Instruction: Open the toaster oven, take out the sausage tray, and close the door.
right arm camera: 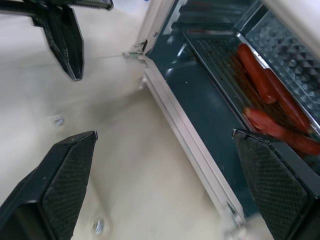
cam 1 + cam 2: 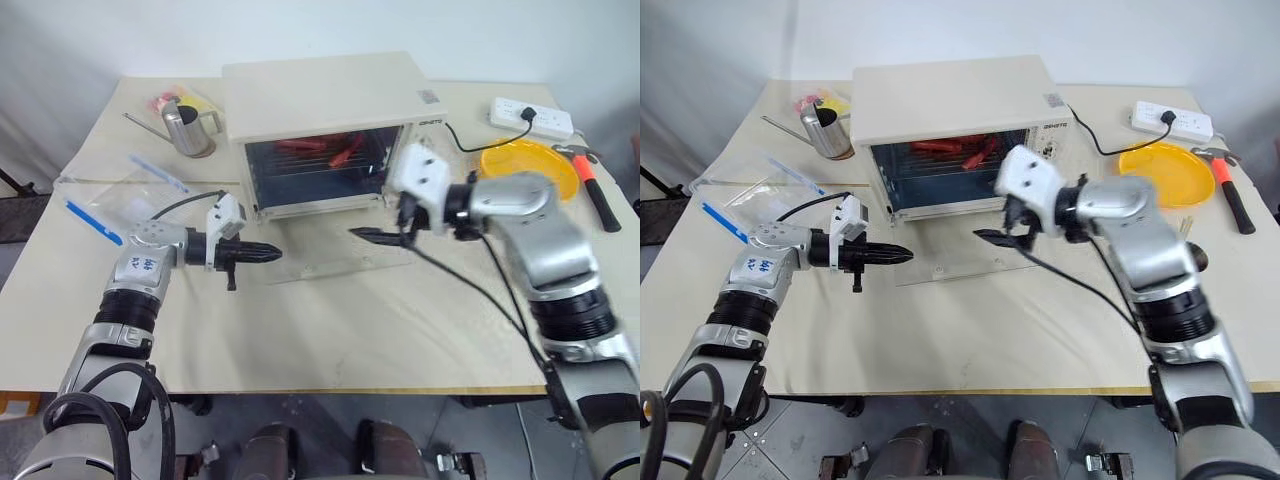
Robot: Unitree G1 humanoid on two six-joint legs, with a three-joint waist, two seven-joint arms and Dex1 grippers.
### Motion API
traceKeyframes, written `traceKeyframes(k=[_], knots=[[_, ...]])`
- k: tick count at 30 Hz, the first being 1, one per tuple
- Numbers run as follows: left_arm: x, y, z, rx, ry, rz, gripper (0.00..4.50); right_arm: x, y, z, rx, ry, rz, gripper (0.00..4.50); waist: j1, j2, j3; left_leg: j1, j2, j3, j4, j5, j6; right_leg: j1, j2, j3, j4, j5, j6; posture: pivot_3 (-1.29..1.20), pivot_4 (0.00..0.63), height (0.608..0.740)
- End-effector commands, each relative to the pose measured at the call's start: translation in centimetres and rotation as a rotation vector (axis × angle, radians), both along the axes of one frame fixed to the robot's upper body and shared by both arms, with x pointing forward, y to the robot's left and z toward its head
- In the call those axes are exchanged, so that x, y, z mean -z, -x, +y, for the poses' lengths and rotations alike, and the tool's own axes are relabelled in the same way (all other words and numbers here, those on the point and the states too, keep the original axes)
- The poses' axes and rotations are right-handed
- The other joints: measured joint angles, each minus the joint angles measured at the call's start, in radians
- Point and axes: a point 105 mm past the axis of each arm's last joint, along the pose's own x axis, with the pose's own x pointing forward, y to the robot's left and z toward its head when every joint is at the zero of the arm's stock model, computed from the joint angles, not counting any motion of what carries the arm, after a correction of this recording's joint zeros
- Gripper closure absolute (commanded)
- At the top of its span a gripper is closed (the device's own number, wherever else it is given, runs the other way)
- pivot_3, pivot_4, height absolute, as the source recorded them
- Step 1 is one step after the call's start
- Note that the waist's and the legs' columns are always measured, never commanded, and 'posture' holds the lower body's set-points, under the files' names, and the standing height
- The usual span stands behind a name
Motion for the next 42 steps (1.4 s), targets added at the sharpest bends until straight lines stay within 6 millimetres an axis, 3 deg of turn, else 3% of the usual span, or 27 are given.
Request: traceKeyframes(k=[1, 5, 9, 14, 19, 23, 31, 35, 42], knots=[[1.7, -0.2, 0.6, -0.041, -0.058, -0.024, 4.46, -1.3, -1.7, 1.2, 0.051, 0.013, -0.194, 0.0, -0.001, 0.0, 0.0, 0.0, 0.0, 0.0, 0.0, 0.0, 0.0, 0.0, 0.0, 0.0, 0.0, 0.0, 0.0, 0.0, 0.15, 0.74], [-1.4, -1.2, 0.6, -0.157, 0.179, -0.11, 4.46, -1.1, -3.9, 2.4, 0.113, 0.059, -0.323, 0.0, -0.007, 0.0, 0.0, 0.0, 0.001, -0.001, 0.001, 0.0, 0.0, 0.0, 0.0, 0.001, 0.001, 0.0, 0.0, 0.0, 0.15, 0.74], [-4.3, -1.0, 2.5, -0.312, 0.443, -0.202, 4.29, -1.5, -5.6, 4.4, 0.136, 0.081, -0.438, 0.0, -0.032, 0.0, 0.0, 0.0, 0.001, -0.003, 0.0, 0.0, 0.0, -0.002, 0.0, 0.0, 0.002, 0.0, 0.0, 0.0, 0.15, 0.74], [-4.6, 0.9, 3.0, -0.359, 0.505, -0.273, 2.95, -0.9, -6.4, 5.8, 0.111, 0.149, -0.515, 0.0, -0.045, 0.0, 0.0, 0.0, 0.0, -0.008, -0.003, 0.0, 0.0, -0.003, 0.0, 0.0, 0.005, 0.0, 0.0, 0.0, 0.15, 0.74], [-5.3, 5.2, 4.0, -0.383, 0.671, -0.341, 1.43, -0.4, -7.3, 8.6, 0.092, 0.274, -0.643, 0.0, -0.059, 0.0, 0.0, 0.0, 0.0, -0.01, -0.003, 0.0, 0.0, -0.003, 0.0, 0.001, 0.006, 0.0, 0.0, 0.0, 0.15, 0.74], [-5.4, 6.8, 5.1, -0.468, 0.719, -0.382, 0.16, -0.2, -7.7, 10.1, 0.101, 0.328, -0.712, 0.0, -0.059, 0.001, 0.0, 0.0, 0.001, -0.012, -0.003, 0.001, -0.002, -0.003, 0.0, 0.001, 0.007, 0.0, 0.0, 0.0, 0.15, 0.74], [-6.0, 8.0, 5.3, -0.524, 0.76, -0.431, 0.04, -0.2, -9.3, 10.3, 0.221, 0.398, -0.75, 0.0, -0.051, 0.001, 0.001, 0.0, -0.001, -0.016, -0.002, 0.001, -0.002, -0.001, 0.001, 0.006, 0.007, 0.0, -0.001, 0.0, 0.15, 0.74], [-6.1, 8.3, 5.5, -0.534, 0.764, -0.431, 0.0, -0.3, -9.7, 10.0, 0.267, 0.407, -0.733, 0.9, -0.056, 0.002, 0.001, 0.0, 0.0, -0.017, -0.003, 0.001, -0.002, -0.001, 0.002, 0.006, 0.007, 0.0, -0.001, 0.0, 0.15, 0.74], [-6.4, 8.3, 5.4, -0.534, 0.776, -0.42, 0.0, -0.3, -9.2, 10.6, 0.228, 0.396, -0.786, 3.3, -0.056, 0.002, 0.001, 0.0, 0.0, -0.016, -0.003, 0.001, -0.003, -0.001, 0.003, 0.006, 0.007, 0.0, -0.001, 0.0, 0.15, 0.74]])
